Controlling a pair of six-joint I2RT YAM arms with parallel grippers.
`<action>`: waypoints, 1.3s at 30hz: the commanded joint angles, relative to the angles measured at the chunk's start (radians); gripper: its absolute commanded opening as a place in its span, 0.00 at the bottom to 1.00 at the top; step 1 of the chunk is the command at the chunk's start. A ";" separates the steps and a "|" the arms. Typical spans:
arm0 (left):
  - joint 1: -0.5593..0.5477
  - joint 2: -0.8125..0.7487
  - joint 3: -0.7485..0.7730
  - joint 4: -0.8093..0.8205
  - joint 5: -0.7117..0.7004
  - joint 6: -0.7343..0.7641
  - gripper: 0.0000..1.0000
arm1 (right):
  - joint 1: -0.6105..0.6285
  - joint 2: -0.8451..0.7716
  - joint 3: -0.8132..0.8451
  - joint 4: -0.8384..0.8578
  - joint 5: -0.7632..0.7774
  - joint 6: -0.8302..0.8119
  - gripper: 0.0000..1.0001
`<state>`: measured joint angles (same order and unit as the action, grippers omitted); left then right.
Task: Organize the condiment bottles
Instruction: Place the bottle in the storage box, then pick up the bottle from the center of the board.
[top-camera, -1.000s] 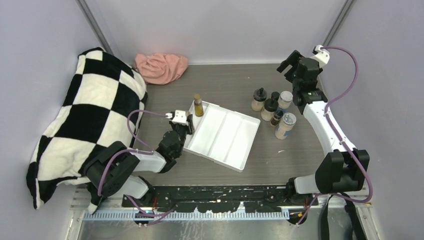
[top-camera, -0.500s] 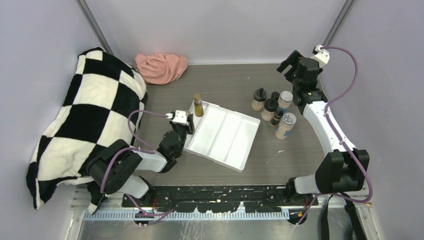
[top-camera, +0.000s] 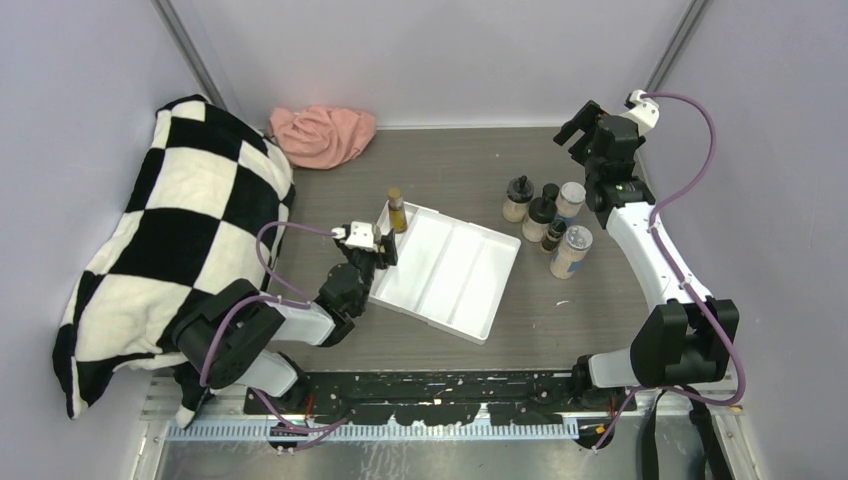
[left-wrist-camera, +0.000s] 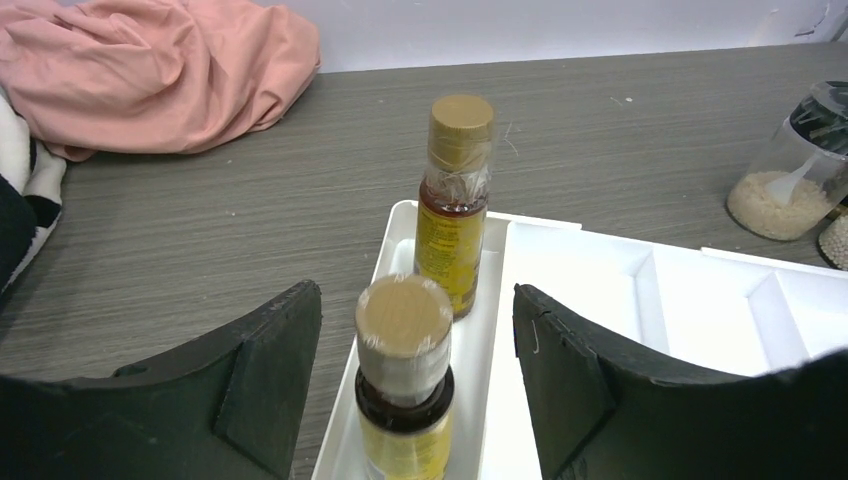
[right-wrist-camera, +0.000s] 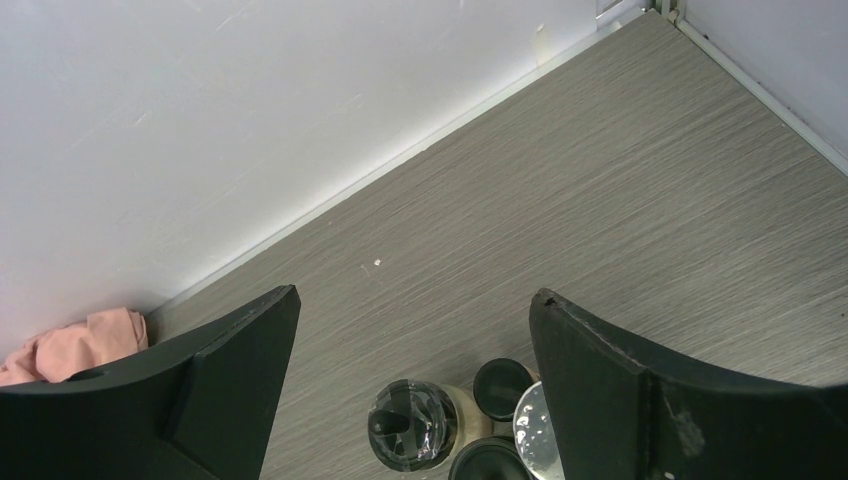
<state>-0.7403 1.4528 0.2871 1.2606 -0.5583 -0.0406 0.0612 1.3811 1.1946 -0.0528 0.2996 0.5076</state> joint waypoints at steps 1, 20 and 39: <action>-0.007 -0.033 -0.006 0.068 -0.036 0.016 0.72 | -0.001 -0.005 0.012 0.049 -0.004 -0.004 0.90; -0.016 -0.299 0.135 -0.270 -0.109 0.028 0.87 | 0.000 0.007 0.065 -0.042 0.002 -0.025 0.91; -0.034 -0.143 0.707 -0.949 0.327 -0.070 0.98 | -0.002 -0.004 0.137 -0.129 0.108 -0.064 0.93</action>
<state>-0.7704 1.2133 0.8993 0.4042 -0.4179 -0.1230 0.0612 1.3922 1.2549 -0.1898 0.3489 0.4820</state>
